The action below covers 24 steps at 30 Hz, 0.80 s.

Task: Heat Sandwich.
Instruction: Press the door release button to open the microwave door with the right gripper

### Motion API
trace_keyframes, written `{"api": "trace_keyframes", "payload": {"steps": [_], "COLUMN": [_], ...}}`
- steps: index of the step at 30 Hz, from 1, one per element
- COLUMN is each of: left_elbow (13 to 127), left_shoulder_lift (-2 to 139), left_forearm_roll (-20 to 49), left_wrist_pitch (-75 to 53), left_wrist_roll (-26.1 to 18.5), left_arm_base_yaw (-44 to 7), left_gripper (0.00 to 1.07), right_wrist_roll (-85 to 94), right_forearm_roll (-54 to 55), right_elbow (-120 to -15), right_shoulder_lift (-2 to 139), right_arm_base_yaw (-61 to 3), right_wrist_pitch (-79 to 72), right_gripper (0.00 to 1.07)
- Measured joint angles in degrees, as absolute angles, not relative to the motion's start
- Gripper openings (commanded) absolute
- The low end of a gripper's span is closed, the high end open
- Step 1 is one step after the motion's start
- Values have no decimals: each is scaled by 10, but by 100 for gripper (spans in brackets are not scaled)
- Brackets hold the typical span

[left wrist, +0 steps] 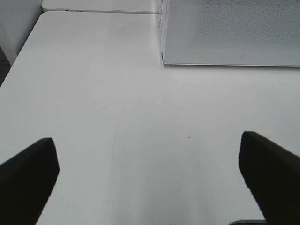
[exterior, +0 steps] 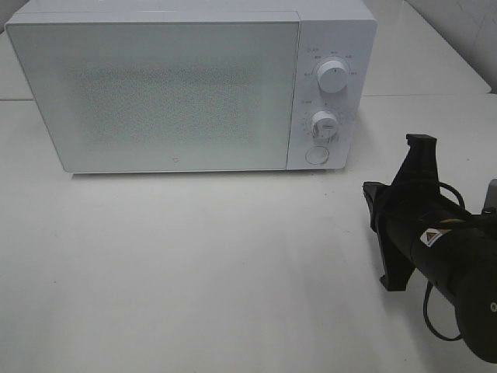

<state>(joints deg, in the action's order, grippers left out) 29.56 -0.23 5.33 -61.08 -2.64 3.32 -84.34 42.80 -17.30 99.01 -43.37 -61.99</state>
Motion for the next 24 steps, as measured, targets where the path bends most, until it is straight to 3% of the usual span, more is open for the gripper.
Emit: {"api": "trace_keyframes", "payload": {"steps": [18, 24], "left_elbow": [296, 296], "left_shoulder_lift": [-2, -2], "left_forearm_roll": [53, 53], "left_wrist_pitch": [-611, -611], "left_wrist_roll": [-26, -26], "left_arm_base_yaw": [33, 33], "left_gripper": [100, 100], "right_wrist_roll": [-848, -848], "right_forearm_roll": [429, 374], "right_elbow": [-265, -318], "right_shoulder_lift": [1084, 1116], "right_arm_base_yaw": [-434, -394], "right_wrist_pitch": [-592, -559], "right_gripper": [0, 0]}}
